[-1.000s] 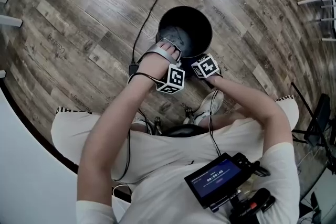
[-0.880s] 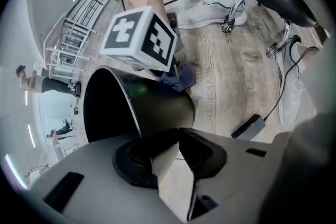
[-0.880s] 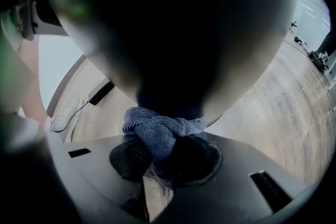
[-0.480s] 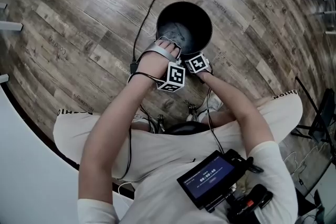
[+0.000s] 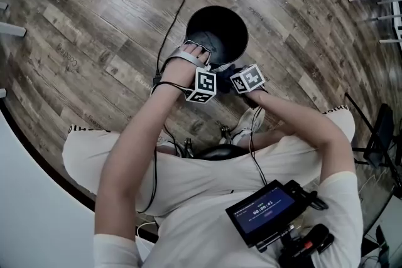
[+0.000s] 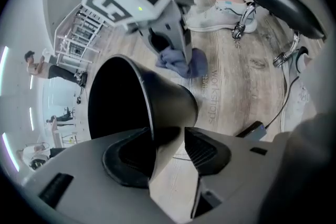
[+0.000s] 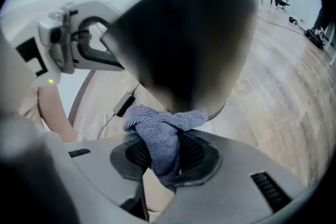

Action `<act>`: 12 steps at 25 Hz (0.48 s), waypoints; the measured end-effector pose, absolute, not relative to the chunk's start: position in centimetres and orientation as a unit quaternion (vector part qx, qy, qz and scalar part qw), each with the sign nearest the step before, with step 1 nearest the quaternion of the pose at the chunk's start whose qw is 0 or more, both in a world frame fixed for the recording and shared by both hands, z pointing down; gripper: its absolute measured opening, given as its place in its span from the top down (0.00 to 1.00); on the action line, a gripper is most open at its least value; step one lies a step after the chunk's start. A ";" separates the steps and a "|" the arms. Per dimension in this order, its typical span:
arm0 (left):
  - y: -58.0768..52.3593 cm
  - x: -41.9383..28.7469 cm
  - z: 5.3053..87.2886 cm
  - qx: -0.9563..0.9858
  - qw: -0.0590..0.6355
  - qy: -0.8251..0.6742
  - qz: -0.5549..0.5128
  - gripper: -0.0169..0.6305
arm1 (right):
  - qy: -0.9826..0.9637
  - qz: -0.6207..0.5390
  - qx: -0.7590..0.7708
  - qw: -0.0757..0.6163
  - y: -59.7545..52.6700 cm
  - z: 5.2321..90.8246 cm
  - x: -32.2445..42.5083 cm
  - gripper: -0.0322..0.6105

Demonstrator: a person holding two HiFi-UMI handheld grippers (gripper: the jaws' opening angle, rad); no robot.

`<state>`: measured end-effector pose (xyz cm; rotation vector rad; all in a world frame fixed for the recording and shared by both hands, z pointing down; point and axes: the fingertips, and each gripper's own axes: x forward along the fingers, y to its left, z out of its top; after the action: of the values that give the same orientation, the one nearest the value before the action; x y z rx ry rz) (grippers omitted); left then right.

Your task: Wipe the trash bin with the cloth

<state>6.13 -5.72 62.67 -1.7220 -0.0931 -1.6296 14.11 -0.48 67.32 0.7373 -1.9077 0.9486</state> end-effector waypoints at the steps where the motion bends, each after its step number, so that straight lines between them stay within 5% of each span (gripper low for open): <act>1: -6.1 5.6 62.7 -0.668 0.373 -0.034 -0.643 0.67 | -0.769 0.381 0.299 0.417 -0.7 65.7 14.0 0.80; 12: -6.2 5.4 63.2 -0.640 0.397 -0.044 -0.656 0.72 | -0.805 0.342 0.329 0.356 -2.7 56.1 13.3 0.80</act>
<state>5.39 -6.19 63.17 -1.6214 -0.1108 -1.6622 13.26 -2.72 56.12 0.8488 -2.0801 0.8836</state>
